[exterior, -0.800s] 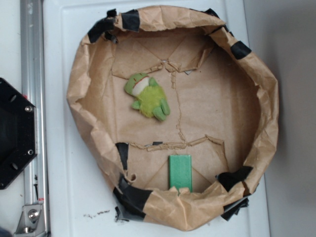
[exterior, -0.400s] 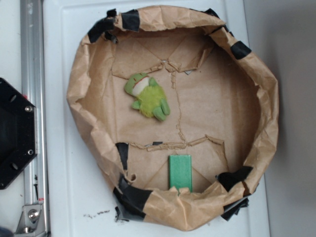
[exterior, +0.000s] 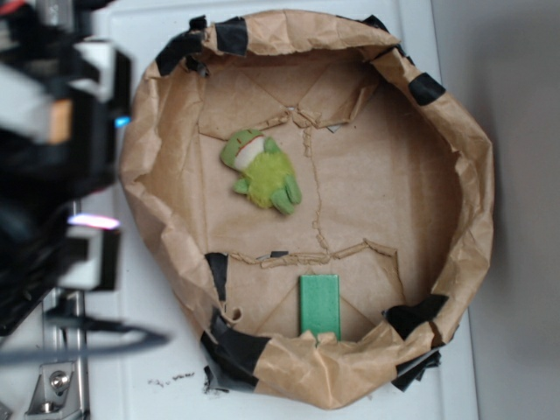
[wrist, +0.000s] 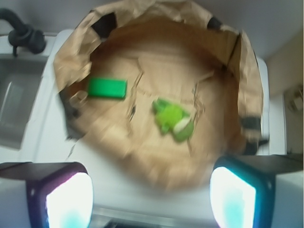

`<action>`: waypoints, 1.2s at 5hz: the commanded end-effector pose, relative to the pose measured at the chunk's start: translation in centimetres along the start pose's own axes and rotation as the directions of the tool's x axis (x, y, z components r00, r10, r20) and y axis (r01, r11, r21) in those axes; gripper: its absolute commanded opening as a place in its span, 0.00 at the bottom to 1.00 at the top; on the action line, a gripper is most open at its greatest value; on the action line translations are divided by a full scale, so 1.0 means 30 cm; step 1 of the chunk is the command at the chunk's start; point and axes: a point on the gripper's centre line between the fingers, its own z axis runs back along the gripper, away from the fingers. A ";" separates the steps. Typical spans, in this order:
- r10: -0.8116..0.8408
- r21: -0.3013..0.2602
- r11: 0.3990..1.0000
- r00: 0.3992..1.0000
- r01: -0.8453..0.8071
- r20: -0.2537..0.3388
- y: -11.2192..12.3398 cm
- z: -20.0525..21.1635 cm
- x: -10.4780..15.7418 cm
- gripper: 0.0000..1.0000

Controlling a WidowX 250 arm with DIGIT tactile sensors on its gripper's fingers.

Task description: Grab the green animal.

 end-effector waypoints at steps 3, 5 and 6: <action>-0.366 -0.052 0.931 0.923 0.362 -0.123 0.008 -0.554 0.045 1.00; -0.360 -0.086 0.932 0.925 0.352 -0.121 0.052 -0.612 0.045 0.00; -0.340 -0.150 0.934 0.937 0.325 -0.081 0.030 -0.458 0.112 0.00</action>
